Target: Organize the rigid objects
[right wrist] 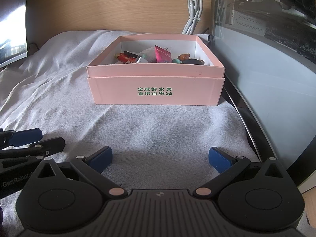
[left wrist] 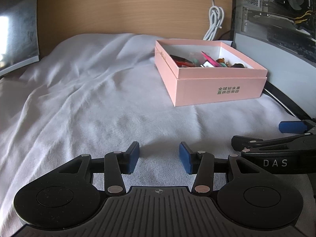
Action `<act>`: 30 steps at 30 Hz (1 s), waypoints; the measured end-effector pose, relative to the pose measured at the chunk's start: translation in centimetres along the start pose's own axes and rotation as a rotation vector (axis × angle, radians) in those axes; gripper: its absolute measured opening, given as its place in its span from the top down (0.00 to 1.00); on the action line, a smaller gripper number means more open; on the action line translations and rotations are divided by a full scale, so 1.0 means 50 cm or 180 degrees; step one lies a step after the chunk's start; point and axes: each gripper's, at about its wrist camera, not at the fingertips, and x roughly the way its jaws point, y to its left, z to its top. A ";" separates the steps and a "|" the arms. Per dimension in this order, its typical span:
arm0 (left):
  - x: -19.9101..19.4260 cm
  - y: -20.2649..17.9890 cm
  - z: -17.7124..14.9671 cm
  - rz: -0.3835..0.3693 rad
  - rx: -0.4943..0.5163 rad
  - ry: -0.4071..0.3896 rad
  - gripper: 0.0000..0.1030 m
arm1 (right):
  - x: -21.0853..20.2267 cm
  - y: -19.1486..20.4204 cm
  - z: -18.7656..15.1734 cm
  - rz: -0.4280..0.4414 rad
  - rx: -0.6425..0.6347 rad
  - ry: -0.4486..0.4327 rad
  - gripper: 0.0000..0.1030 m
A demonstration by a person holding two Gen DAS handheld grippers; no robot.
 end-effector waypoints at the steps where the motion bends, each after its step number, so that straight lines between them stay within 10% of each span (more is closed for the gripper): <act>1: 0.000 0.000 0.000 0.0000 0.0000 0.0000 0.51 | 0.000 0.000 0.000 0.0000 0.0000 0.0000 0.00; 30: 0.000 0.002 -0.001 -0.0009 -0.0029 -0.0001 0.51 | 0.000 -0.001 0.000 0.0001 -0.0001 0.0000 0.00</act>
